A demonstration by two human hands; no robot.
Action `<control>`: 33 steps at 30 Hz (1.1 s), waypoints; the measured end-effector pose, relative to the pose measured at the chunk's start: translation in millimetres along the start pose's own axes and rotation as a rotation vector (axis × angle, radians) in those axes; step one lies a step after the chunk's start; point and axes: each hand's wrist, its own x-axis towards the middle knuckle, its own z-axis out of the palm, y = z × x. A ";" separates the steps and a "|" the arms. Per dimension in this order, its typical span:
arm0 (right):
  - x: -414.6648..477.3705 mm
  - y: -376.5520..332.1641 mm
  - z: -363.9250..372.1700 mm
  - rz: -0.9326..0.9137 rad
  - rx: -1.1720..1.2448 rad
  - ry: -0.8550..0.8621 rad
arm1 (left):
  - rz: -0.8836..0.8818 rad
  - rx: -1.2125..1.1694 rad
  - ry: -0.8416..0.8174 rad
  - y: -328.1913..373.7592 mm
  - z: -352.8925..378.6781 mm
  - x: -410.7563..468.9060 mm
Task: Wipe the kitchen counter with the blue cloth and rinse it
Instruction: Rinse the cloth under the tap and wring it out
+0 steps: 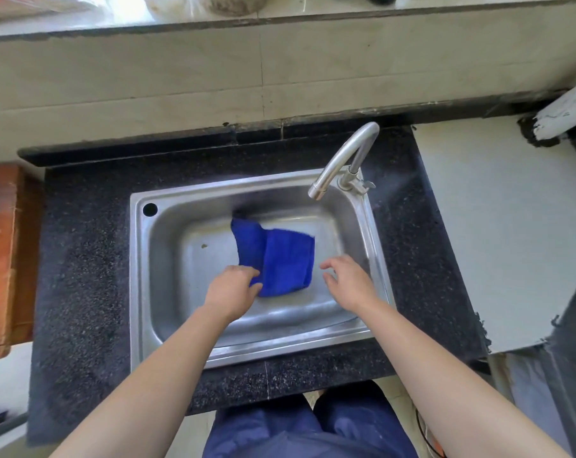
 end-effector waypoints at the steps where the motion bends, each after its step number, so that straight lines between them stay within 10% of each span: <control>1: 0.0 0.5 -4.2 0.013 0.029 0.032 | 0.004 -0.027 0.027 0.6 -0.8 -0.3; 8: 27.4 -6.2 -82.2 0.101 0.277 0.506 | 0.166 -0.159 0.323 42.2 -58.6 14.4; 14: 65.1 -11.4 -113.5 -0.016 0.088 0.260 | 0.124 -0.144 0.272 50.5 -67.0 10.1; 33: 62.2 -1.1 -39.7 -0.105 -0.434 0.330 | -0.035 0.144 -0.063 -4.8 -3.2 37.6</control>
